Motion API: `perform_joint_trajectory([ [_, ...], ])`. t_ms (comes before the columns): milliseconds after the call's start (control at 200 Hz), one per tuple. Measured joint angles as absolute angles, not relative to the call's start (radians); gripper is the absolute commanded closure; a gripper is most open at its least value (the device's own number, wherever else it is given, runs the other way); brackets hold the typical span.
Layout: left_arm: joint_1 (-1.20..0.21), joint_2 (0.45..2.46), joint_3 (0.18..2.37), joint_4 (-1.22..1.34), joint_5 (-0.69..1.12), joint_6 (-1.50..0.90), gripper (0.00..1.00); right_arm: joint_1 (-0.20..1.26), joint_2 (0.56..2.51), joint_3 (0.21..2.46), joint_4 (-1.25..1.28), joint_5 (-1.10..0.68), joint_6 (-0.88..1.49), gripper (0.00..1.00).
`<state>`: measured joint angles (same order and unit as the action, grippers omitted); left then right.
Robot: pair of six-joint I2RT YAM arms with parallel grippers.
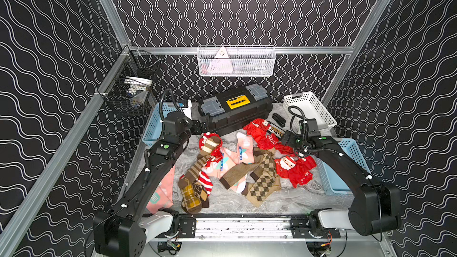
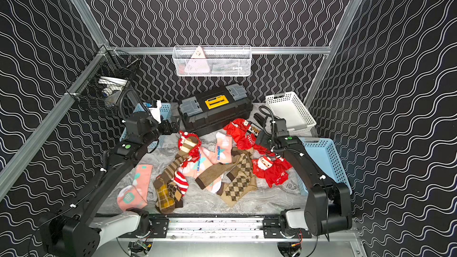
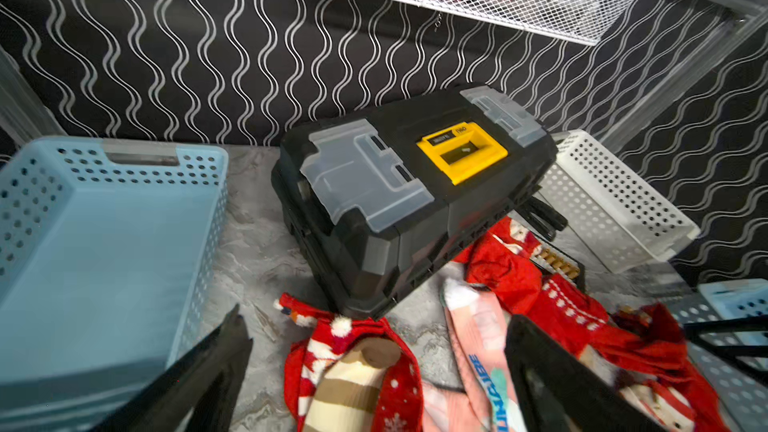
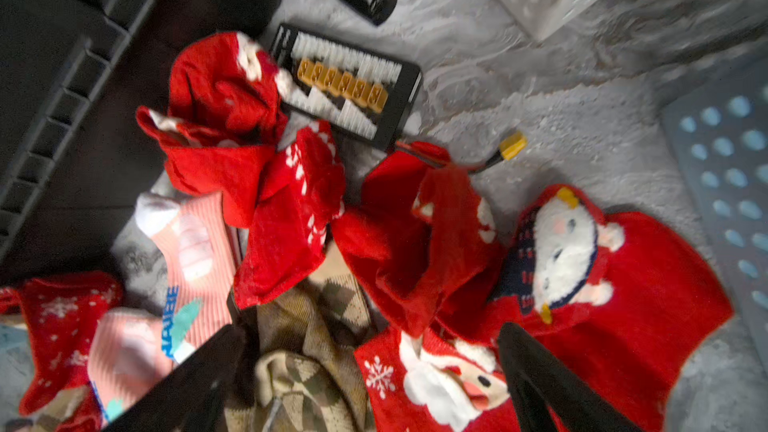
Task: Sort the socks into the basket by color
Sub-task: Pick up the sock at the center of the board.
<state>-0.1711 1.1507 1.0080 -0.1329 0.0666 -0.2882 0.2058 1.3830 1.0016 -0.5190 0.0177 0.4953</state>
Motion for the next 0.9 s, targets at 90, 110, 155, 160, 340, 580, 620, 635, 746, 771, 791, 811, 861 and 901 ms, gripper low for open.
perform_joint_trajectory([
  [90, -0.171, 1.138, 0.997, -0.157, 0.109, -0.358, 0.01, 0.226, 1.401, 1.005, -0.559, 0.045, 0.492, 0.13],
  [110, -0.171, 1.133, 0.991, -0.157, 0.121, -0.374, 0.01, 0.229, 1.403, 1.005, -0.567, 0.051, 0.490, 0.13],
  [155, -0.172, 1.125, 0.976, -0.155, 0.155, -0.408, 0.01, 0.233, 1.409, 1.002, -0.582, 0.071, 0.488, 0.15],
  [160, -0.172, 1.124, 0.973, -0.153, 0.162, -0.413, 0.01, 0.233, 1.409, 1.002, -0.582, 0.072, 0.488, 0.15],
  [340, -0.235, 1.120, 0.971, -0.171, 0.224, -0.448, 0.03, 0.240, 1.460, 1.005, -0.616, 0.142, 0.484, 0.17],
  [580, -0.390, 1.089, 1.000, -0.257, 0.120, -0.384, 0.05, 0.239, 1.576, 1.093, -0.619, 0.197, 0.455, 0.28],
  [620, -0.411, 1.081, 0.996, -0.266, 0.100, -0.367, 0.05, 0.239, 1.592, 1.106, -0.619, 0.201, 0.452, 0.28],
  [635, -0.419, 1.077, 0.994, -0.268, 0.094, -0.365, 0.06, 0.239, 1.596, 1.109, -0.617, 0.201, 0.451, 0.28],
  [746, -0.465, 1.073, 0.979, -0.287, 0.049, -0.363, 0.05, 0.239, 1.641, 1.138, -0.620, 0.208, 0.434, 0.34],
  [771, -0.473, 1.074, 0.975, -0.292, 0.042, -0.363, 0.05, 0.239, 1.649, 1.142, -0.616, 0.208, 0.434, 0.35],
  [791, -0.479, 1.074, 0.972, -0.295, 0.037, -0.363, 0.05, 0.239, 1.653, 1.143, -0.613, 0.208, 0.434, 0.37],
  [811, -0.486, 1.075, 0.969, -0.300, 0.031, -0.363, 0.05, 0.239, 1.655, 1.143, -0.612, 0.208, 0.433, 0.40],
  [861, -0.500, 1.077, 0.962, -0.303, 0.022, -0.363, 0.05, 0.239, 1.663, 1.142, -0.612, 0.208, 0.426, 0.53],
  [901, -0.509, 1.081, 0.960, -0.305, 0.017, -0.363, 0.05, 0.239, 1.671, 1.141, -0.609, 0.207, 0.425, 0.68],
])
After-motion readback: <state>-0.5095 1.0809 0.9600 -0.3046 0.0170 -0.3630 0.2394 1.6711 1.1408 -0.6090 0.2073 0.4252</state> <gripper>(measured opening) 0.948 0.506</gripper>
